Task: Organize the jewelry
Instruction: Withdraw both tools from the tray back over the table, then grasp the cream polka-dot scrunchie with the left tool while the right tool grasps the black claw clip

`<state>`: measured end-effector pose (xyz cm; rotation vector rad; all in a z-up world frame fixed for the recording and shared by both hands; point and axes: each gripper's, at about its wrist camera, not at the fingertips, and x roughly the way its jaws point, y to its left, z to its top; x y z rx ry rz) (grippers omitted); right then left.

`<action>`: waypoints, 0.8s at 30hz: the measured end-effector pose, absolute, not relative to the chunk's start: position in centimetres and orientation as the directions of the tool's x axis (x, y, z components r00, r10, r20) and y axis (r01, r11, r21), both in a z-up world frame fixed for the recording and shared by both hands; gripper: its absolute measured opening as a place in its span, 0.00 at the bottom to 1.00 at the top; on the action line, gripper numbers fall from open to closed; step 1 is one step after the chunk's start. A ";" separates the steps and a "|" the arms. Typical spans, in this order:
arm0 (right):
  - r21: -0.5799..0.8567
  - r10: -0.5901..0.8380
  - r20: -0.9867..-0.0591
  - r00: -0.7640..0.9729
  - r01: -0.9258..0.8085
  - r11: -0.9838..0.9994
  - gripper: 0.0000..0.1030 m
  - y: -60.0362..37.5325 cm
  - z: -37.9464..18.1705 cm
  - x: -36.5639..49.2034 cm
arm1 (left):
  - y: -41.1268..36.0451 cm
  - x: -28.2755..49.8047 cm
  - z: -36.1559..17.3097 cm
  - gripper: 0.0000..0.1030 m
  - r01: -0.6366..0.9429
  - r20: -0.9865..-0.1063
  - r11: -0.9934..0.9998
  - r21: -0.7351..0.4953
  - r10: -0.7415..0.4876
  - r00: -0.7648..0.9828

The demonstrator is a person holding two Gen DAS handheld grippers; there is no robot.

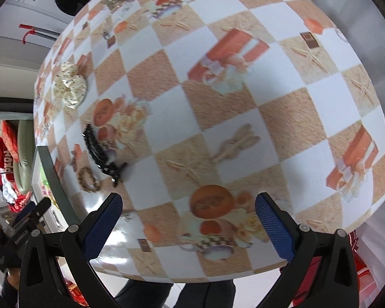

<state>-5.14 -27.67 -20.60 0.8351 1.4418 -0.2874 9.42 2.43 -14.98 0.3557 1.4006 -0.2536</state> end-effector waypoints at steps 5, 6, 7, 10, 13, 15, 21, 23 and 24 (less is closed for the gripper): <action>0.321 0.306 -0.943 0.133 0.615 0.720 1.00 -27.7 -20.9 -5.4 | 1.4 9.7 -15.3 1.00 0.361 -0.988 0.928 0.090 0.037 0.151; 0.324 0.310 -0.942 0.131 0.601 0.730 1.00 -27.4 -20.9 -5.2 | 1.2 9.8 -15.3 1.00 0.359 -0.988 0.929 0.090 0.036 0.153; 0.327 0.313 -0.941 0.129 0.589 0.739 1.00 -27.1 -20.9 -5.0 | 1.1 10.0 -15.3 1.00 0.358 -0.987 0.930 0.089 0.035 0.156; 0.343 0.328 -0.936 0.127 0.541 0.768 1.00 -25.7 -20.9 -3.8 | 0.4 11.1 -14.9 1.00 0.352 -0.986 0.933 0.074 0.016 0.164; 0.355 0.341 -0.932 0.125 0.505 0.787 1.00 -24.1 -20.9 -2.4 | -0.3 12.7 -14.5 1.00 0.345 -0.983 0.937 0.060 -0.004 0.183; 0.364 0.349 -0.928 0.129 0.500 0.786 1.00 -23.2 -21.0 -1.6 | -0.9 14.0 -14.2 1.00 0.342 -0.980 0.939 0.045 -0.025 0.197; 0.367 0.350 -0.927 0.135 0.513 0.776 1.00 -21.8 -21.6 -0.1 | -3.0 18.2 -14.9 1.00 0.348 -0.977 0.938 0.002 -0.072 0.201; 0.366 0.347 -0.928 0.137 0.519 0.773 0.99 -21.4 -21.8 0.3 | -3.7 19.3 -15.6 1.00 0.356 -0.977 0.935 -0.004 -0.079 0.196; 0.363 0.344 -0.929 0.137 0.520 0.773 0.98 -21.3 -21.9 0.5 | -4.1 19.7 -16.0 1.00 0.361 -0.978 0.932 -0.006 -0.081 0.193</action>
